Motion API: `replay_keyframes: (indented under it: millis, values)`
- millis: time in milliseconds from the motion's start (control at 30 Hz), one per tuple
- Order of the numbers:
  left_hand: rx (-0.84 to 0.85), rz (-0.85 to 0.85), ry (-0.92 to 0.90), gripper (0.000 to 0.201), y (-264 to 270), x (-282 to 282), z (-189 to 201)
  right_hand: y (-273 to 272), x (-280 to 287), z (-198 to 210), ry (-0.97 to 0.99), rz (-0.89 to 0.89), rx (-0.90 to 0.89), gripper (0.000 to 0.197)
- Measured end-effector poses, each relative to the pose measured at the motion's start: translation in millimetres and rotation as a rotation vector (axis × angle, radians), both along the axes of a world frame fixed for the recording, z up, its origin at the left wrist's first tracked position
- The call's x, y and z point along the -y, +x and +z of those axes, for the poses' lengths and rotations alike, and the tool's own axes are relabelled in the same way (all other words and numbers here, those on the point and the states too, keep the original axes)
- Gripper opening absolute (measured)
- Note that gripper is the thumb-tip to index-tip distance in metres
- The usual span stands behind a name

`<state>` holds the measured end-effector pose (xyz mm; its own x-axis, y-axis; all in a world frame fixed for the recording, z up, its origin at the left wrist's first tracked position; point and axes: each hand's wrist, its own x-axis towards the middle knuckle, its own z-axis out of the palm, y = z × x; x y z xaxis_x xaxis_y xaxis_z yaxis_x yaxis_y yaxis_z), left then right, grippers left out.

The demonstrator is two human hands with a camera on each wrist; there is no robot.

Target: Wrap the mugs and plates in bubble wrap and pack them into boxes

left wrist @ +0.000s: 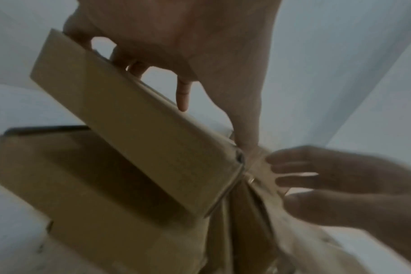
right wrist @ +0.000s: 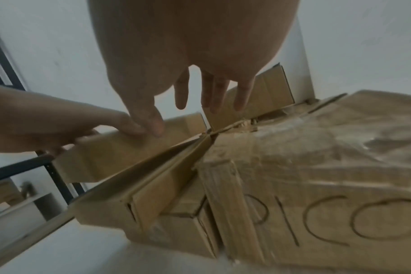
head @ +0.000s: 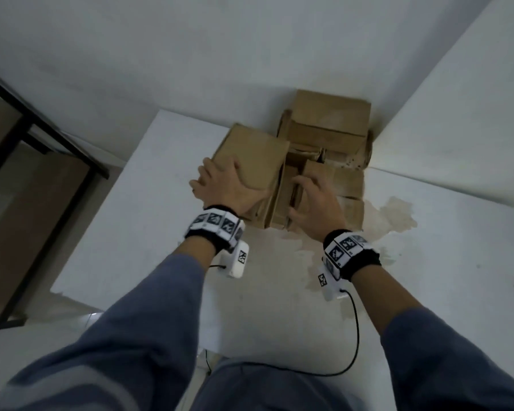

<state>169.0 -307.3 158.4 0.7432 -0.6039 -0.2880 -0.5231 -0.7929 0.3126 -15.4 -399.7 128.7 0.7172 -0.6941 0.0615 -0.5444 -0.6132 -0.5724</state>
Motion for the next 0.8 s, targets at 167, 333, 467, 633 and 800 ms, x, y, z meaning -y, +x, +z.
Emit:
replay_keyframes:
  millis: [167,333,467,633,800]
  values:
    - [0.064,0.062,0.017,0.104,-22.3,14.4,-31.3,-19.3,-11.1,-25.6,0.049,-0.032,-0.123,0.048]
    - [0.127,0.088,-0.016,0.1,-33.8,14.1,-43.1,-28.1,-20.5,-41.0,0.138,-0.009,-0.137,0.065]
    - [0.149,0.051,-0.016,0.098,-36.2,10.9,-48.7,-23.6,-23.4,-36.1,0.142,-0.018,-0.123,0.061]
    - [0.08,-0.024,0.021,0.093,-39.3,4.2,-39.1,-37.8,-27.0,-28.5,0.164,0.03,-0.05,0.05]
    - [-0.039,-0.318,-0.497,0.027,-66.1,-34.6,-35.9,-72.8,-31.6,-14.9,0.232,-0.002,-0.025,0.029]
